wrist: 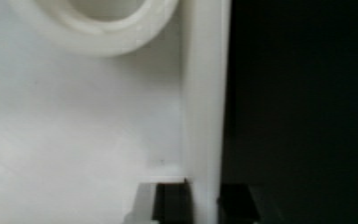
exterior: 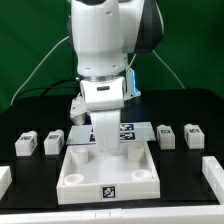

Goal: Assemble one leg

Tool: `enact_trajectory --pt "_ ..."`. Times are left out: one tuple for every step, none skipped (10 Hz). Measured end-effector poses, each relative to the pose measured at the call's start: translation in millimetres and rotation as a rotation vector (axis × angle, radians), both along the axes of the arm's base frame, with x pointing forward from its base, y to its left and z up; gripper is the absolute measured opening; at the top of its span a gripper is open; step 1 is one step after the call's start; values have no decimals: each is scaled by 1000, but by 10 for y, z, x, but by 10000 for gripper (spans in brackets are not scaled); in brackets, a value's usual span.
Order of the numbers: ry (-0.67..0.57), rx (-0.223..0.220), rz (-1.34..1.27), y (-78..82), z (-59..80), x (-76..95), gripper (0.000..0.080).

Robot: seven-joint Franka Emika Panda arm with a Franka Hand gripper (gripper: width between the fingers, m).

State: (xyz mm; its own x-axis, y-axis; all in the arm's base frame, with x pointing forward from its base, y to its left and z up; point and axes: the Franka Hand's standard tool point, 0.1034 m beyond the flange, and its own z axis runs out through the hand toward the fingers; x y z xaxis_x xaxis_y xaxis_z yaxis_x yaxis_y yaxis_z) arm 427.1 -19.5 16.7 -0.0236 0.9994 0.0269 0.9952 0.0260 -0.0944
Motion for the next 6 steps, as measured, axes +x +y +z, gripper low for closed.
enact_trajectory --pt "0 0 0 0 0 0 58" --pt "-1 0 -3 7 2 4 58" --pt "5 -3 -40 127 31 93 58" --pt "3 3 -34 313 66 276 58" --pt "-16 11 -28 460 87 435 58" --pt "-25 16 -44 586 94 520 58"
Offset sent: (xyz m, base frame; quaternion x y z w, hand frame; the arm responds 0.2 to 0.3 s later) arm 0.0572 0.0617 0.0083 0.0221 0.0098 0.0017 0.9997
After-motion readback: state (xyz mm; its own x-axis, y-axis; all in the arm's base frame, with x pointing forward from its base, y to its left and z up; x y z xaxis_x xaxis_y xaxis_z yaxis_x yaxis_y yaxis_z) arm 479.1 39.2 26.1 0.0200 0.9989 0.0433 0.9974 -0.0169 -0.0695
